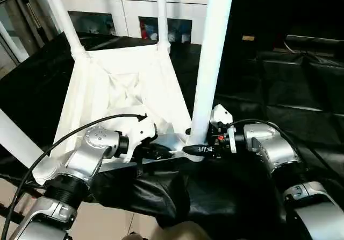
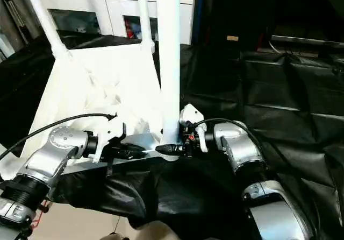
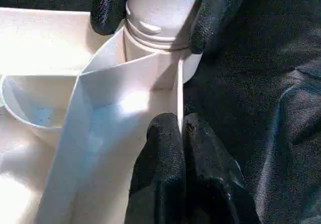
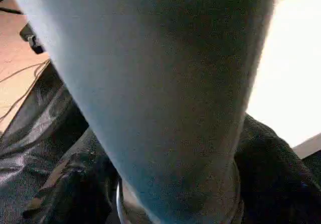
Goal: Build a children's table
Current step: Rotate leg to tighten
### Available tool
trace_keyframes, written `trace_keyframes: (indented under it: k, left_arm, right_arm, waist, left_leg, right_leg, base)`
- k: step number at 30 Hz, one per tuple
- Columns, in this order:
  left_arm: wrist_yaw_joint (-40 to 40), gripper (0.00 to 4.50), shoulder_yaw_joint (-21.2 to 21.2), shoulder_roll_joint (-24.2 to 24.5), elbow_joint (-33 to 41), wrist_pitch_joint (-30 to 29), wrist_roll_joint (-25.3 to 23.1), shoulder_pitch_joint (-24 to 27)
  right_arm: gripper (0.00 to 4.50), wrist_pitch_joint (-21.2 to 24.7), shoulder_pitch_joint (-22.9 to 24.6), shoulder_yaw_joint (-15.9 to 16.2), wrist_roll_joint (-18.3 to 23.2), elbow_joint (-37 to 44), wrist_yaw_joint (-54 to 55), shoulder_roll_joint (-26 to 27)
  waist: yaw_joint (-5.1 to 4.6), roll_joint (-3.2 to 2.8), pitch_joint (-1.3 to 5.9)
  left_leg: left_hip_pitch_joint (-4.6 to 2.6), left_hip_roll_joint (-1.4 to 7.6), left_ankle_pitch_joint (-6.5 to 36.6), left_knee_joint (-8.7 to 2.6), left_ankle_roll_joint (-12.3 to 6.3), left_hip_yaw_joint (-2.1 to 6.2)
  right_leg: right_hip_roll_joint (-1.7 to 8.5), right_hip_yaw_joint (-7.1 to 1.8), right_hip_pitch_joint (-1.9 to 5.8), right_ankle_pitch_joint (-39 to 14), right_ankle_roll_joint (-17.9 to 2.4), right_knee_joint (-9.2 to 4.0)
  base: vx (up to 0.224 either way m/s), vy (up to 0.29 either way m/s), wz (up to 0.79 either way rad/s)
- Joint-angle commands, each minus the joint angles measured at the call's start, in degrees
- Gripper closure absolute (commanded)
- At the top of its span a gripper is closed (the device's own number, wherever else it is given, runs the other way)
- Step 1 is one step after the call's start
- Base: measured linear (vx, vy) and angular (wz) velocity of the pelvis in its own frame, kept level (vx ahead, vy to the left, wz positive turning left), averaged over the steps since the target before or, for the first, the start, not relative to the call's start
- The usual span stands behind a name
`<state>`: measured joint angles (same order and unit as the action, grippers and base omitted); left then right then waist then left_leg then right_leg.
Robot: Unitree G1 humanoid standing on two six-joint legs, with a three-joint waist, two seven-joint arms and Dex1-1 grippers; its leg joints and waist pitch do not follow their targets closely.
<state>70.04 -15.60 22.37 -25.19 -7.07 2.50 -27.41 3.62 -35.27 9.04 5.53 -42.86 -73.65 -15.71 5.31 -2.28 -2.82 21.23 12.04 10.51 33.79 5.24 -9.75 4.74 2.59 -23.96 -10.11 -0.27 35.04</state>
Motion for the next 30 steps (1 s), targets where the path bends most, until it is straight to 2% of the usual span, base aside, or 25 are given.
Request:
trace_keyframes:
  k: [1, 4, 5, 8, 9, 10, 14, 15, 17, 19, 22, 23, 24, 27, 28, 30]
  left_arm:
    - [-1.2, 4.50, 0.4, -1.7, 1.6, 0.7, 1.8, -0.8]
    - [-4.0, 4.50, 0.9, -2.9, 0.5, 0.3, 1.2, -1.5]
    - [-5.7, 4.50, 1.2, -3.7, -0.2, 0.3, 0.8, -2.0]
    - [-9.5, 4.50, 1.6, -5.6, -1.9, 0.3, -0.2, -3.2]
    - [-12.9, 4.50, 1.8, -7.2, -3.4, 0.0, -1.4, -4.5]
    - [-12.9, 4.50, 1.8, -7.2, -3.4, 0.0, -1.4, -4.5]
    - [-22.0, 4.50, 2.2, -11.3, -7.1, -1.4, -3.6, -7.8]
    - [-22.8, 4.50, 2.3, -11.9, -7.5, -1.7, -3.7, -8.2]
    - [-26.1, 4.50, 2.7, -13.8, -8.6, -2.4, -4.4, -9.2]
    - [-27.6, 4.50, 2.8, -15.1, -9.0, -2.7, -4.6, -9.7]
    - [-27.2, 4.50, 2.4, -16.6, -8.7, -2.1, -4.5, -9.7]
    - [-27.0, 4.50, 2.3, -16.6, -8.6, -1.8, -4.4, -9.6]
    - [-24.7, 4.50, 2.2, -16.1, -7.5, -0.7, -3.7, -8.9]
    - [-22.5, 4.50, 2.0, -14.9, -6.9, -0.2, -3.3, -8.3]
    - [-22.3, 4.50, 2.0, -14.8, -6.9, -0.1, -3.2, -8.2]
    - [-21.4, 4.50, 2.1, -14.0, -6.7, 0.1, -3.0, -8.0]
  right_arm:
    - [1.68, 1.0, 1.5, 0.7, 0.5, 0.6, 1.2, 1.6]
    - [1.80, 1.1, 2.0, 0.1, 0.4, 0.1, 4.6, 3.1]
    - [1.85, 1.0, 2.0, -0.3, 0.0, -0.6, 7.4, 4.1]
    - [1.88, 0.9, 2.0, -1.0, -0.7, -1.8, 12.6, 6.1]
    - [1.88, 1.0, 1.6, -1.6, -1.2, -3.2, 17.1, 7.9]
    - [1.89, 1.0, 1.6, -1.6, -1.2, -3.2, 17.1, 7.9]
    - [1.89, 1.9, 0.5, -3.0, -2.2, -5.6, 28.4, 12.4]
    - [1.89, 1.9, 0.3, -3.0, -2.6, -6.1, 30.0, 12.9]
    - [1.89, 2.6, -1.0, -3.8, -3.4, -8.3, 36.0, 14.5]
    - [1.89, 2.8, -2.0, -4.6, -3.2, -9.7, 38.8, 15.7]
    - [1.89, 1.2, -3.3, -5.5, -2.8, -10.6, 40.1, 17.1]
    - [1.54, 1.1, -3.5, -5.7, -2.6, -10.6, 40.1, 17.2]
    - [1.33, 1.0, -4.1, -7.3, -1.0, -10.2, 39.6, 17.4]
    - [1.10, 1.1, -4.5, -7.7, 0.0, -9.5, 36.9, 16.8]
    - [1.10, 1.1, -4.5, -7.6, -0.1, -9.5, 36.7, 16.8]
    - [0.82, 1.2, -4.6, -7.4, 0.2, -9.1, 34.9, 15.8]
  waist:
    - [-0.07, 0.36, 4.00]
    - [-0.18, 0.34, 3.75]
    - [-0.31, 0.55, 3.64]
    - [-0.55, 0.51, 3.42]
    - [-0.66, 0.53, 3.41]
    - [-0.65, 0.53, 3.34]
    - [-0.78, 0.42, 3.32]
    - [-0.69, 0.16, 3.51]
    - [-0.90, 0.37, 3.27]
    - [-1.00, 0.32, 3.41]
    - [-0.98, 0.34, 3.57]
    - [-0.93, 0.33, 3.62]
    - [-0.94, 0.36, 3.72]
    - [-0.86, 0.21, 3.77]
    - [-0.86, 0.22, 3.77]
    - [-0.97, 0.28, 3.66]
  left_leg:
    - [-0.42, 0.80, 9.9, -3.65, -4.11, -0.52]
    - [-0.45, 0.81, 11.5, -3.88, -3.39, -0.47]
    - [-0.46, 0.75, 12.5, -4.00, -2.88, -0.47]
    - [-0.73, 0.63, 14.3, -4.24, -1.70, -0.37]
    - [-0.82, 0.56, 14.6, -4.27, -1.24, -0.37]
    - [-0.85, 0.49, 14.8, -4.30, -1.05, -0.34]
    - [-0.86, 0.36, 15.5, -4.41, -0.33, -0.23]
    - [-0.96, 0.38, 15.3, -4.37, -0.14, -0.11]
    - [-0.78, 0.29, 15.7, -4.53, -0.06, -0.15]
    - [-0.85, 0.25, 16.1, -4.53, 0.09, -0.08]
    - [-0.70, 0.24, 15.2, -4.42, -0.63, -0.12]
    - [-0.64, 0.22, 14.8, -4.39, -0.86, -0.15]
    - [-0.50, 0.20, 13.6, -4.33, -1.48, -0.19]
    - [-0.50, 0.25, 12.6, -4.26, -2.09, -0.24]
    - [-0.53, 0.25, 12.8, -4.26, -2.20, -0.26]
    - [-0.54, 0.30, 13.4, -4.35, -2.14, -0.28]
  right_leg:
    - [2.39, -1.46, 3.41, -6.5, -15.5, -3.32]
    - [2.43, -1.49, 3.31, -9.2, -14.9, -3.63]
    - [2.43, -1.54, 3.31, -11.2, -14.3, -3.85]
    - [2.54, -1.67, 3.13, -16.0, -12.8, -4.37]
    - [2.57, -1.82, 3.01, -17.5, -11.9, -4.63]
    - [2.58, -1.81, 2.98, -18.3, -11.6, -4.69]
    - [2.56, -1.73, 2.83, -21.6, -9.9, -5.11]
    - [2.65, -1.74, 2.87, -20.6, -10.2, -4.98]
    - [2.45, -1.69, 2.87, -20.1, -10.2, -5.03]
    - [2.58, -1.73, 2.94, -20.5, -10.1, -5.02]
    - [2.51, -1.77, 3.11, -17.4, -10.6, -4.85]
    - [2.52, -1.76, 3.15, -16.6, -10.7, -4.81]
    - [2.51, -1.77, 3.33, -14.5, -11.2, -4.61]
    - [2.48, -1.71, 3.39, -11.9, -12.3, -4.39]
    - [2.46, -1.68, 3.38, -11.9, -12.4, -4.41]
    - [2.47, -1.66, 3.36, -12.4, -12.5, -4.47]
  base:
    - [0.000, 0.000, 0.00]
    - [0.000, 0.000, 0.00]
    - [0.000, 0.000, 0.00]
    - [0.000, 0.000, 0.00]
    - [0.000, 0.000, 0.00]
    - [0.000, 0.000, 0.00]
    - [0.000, 0.000, 0.00]
    - [0.000, 0.000, 0.00]
    - [0.000, 0.000, 0.00]
    - [0.000, 0.000, 0.00]
    - [0.000, 0.000, 0.00]
    - [0.000, 0.000, 0.00]
    - [0.000, 0.000, 0.00]
    - [0.000, 0.000, 0.00]
    - [0.000, 0.000, 0.00]
    - [0.000, 0.000, 0.00]
